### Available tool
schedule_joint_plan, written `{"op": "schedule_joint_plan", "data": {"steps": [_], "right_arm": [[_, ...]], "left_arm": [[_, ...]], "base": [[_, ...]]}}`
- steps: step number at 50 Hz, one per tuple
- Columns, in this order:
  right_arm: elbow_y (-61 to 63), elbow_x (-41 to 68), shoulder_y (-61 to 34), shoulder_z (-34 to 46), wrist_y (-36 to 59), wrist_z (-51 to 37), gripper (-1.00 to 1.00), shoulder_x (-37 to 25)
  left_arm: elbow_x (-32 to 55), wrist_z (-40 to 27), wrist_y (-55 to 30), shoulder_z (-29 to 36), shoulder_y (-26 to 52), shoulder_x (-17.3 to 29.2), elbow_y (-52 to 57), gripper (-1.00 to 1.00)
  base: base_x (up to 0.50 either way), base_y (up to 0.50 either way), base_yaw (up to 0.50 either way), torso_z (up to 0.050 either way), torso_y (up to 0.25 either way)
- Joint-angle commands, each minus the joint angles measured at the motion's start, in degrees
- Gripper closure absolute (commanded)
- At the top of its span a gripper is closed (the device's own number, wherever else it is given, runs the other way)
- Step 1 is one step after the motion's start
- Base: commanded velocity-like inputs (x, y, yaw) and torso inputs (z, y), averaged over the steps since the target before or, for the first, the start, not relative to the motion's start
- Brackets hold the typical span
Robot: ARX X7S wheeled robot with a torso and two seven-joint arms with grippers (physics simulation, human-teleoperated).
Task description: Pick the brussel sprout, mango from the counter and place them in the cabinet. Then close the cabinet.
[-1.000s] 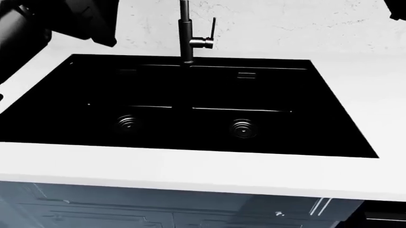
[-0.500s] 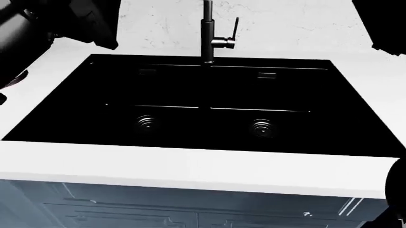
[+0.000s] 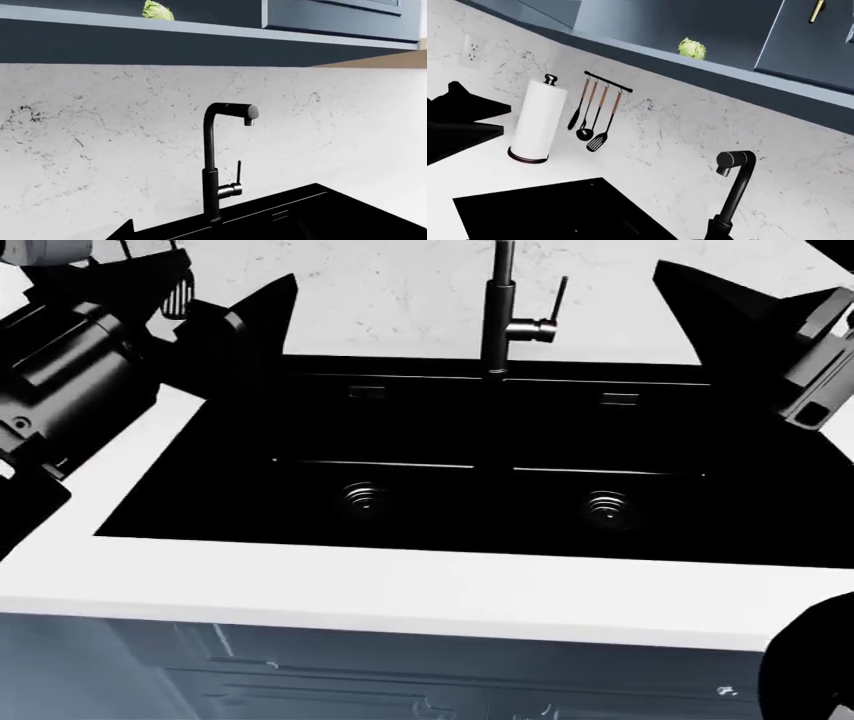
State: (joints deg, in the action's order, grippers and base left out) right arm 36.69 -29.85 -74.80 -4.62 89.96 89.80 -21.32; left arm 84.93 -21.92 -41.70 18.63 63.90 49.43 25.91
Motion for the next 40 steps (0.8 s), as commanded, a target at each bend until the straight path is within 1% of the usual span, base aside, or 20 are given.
{"op": "schedule_joint_plan", "data": {"steps": [1,8,17,33,40], "right_arm": [[1.6,0.1,2.7,-0.9,0.0,0.2,-1.00,0.7],[2.0,0.7,3.7,-1.1,0.0,0.2,-1.00,1.0],[1.2,1.5,2.7,-0.8,0.0,0.2,-1.00,1.2],[0.7,3.6,1.7,-0.9,0.0,0.2,-1.00,1.0],[0.8,3.6,2.1,-1.1,0.0,0.2,-1.00,1.1]], "left_arm": [[-0.4,-0.2,-0.2,0.2,0.0,0.1,0.1,-1.00],[0.0,-0.5,-0.3,0.0,0.6,0.0,0.2,-1.00],[0.8,-0.8,-0.8,0.1,2.2,-0.3,-0.1,-1.00],[1.2,-1.1,-1.0,0.1,3.2,-0.5,-0.2,-1.00],[1.2,-1.1,-0.8,0.0,2.9,-0.4,0.0,-1.00]], "base": [[-0.03,0.50,0.00,0.000,0.000],[-0.03,0.50,0.00,0.000,0.000],[-0.03,0.49,0.00,0.000,0.000],[0.37,0.32,0.00,0.000,0.000],[0.22,0.48,0.00,0.000,0.002]]}}
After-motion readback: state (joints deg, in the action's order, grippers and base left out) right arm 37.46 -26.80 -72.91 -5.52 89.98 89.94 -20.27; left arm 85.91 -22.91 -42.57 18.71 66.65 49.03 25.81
